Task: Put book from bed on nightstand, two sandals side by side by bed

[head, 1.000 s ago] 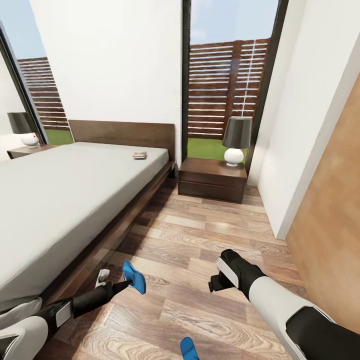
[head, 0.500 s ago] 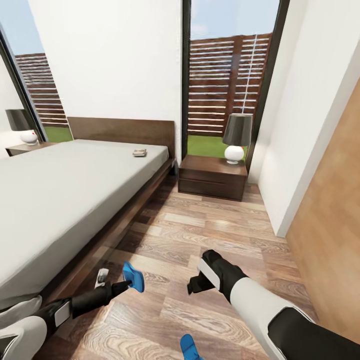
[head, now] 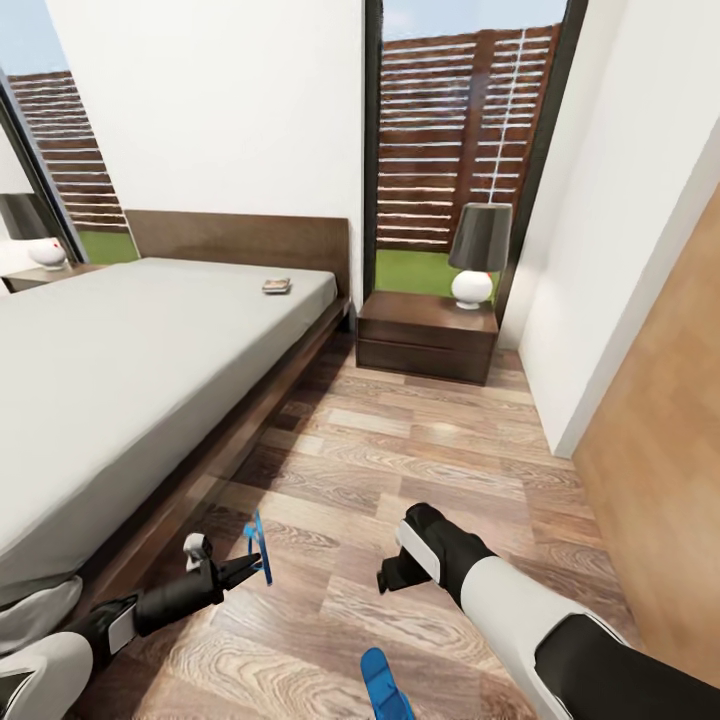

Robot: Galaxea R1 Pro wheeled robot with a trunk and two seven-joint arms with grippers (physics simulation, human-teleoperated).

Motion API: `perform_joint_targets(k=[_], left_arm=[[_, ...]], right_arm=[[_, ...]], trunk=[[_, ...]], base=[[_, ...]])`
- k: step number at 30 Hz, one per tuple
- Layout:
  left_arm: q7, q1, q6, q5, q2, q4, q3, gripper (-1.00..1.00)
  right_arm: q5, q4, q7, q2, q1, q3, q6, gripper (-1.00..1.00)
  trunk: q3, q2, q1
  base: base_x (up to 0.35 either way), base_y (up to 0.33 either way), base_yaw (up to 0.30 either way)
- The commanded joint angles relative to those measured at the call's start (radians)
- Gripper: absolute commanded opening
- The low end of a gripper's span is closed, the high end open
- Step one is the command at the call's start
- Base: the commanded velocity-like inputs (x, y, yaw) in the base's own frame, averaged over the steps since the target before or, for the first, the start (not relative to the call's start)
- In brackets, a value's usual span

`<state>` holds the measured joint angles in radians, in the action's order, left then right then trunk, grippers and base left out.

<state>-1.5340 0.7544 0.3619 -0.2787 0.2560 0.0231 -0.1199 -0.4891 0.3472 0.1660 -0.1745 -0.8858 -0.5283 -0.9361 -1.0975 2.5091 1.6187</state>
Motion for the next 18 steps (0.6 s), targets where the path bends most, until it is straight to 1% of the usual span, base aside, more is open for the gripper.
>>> perform_joint_targets(k=[1,10,18], left_arm=[[-0.005,0.000,0.009,0.008,0.000,0.000,-0.009,-1.00],[-0.011,0.000,0.009,0.007,0.000,0.000,-0.009,-1.00],[-0.011,0.000,0.009,0.007,0.000,0.000,-0.008,-1.00]], right_arm=[[-0.011,0.000,0.009,0.000,-0.001,-0.005,-0.001,1.00],[-0.016,0.010,0.009,0.000,-0.001,-0.006,0.019,1.00],[-0.016,0.025,-0.001,0.000,-0.001,-0.008,0.015,1.00]], trunk=[[-0.005,0.001,0.000],[-0.040,0.003,0.004],[-0.071,0.005,0.008]], base=[[0.000,0.000,0.000],[0.000,0.000,0.000],[0.000,0.000,0.000]])
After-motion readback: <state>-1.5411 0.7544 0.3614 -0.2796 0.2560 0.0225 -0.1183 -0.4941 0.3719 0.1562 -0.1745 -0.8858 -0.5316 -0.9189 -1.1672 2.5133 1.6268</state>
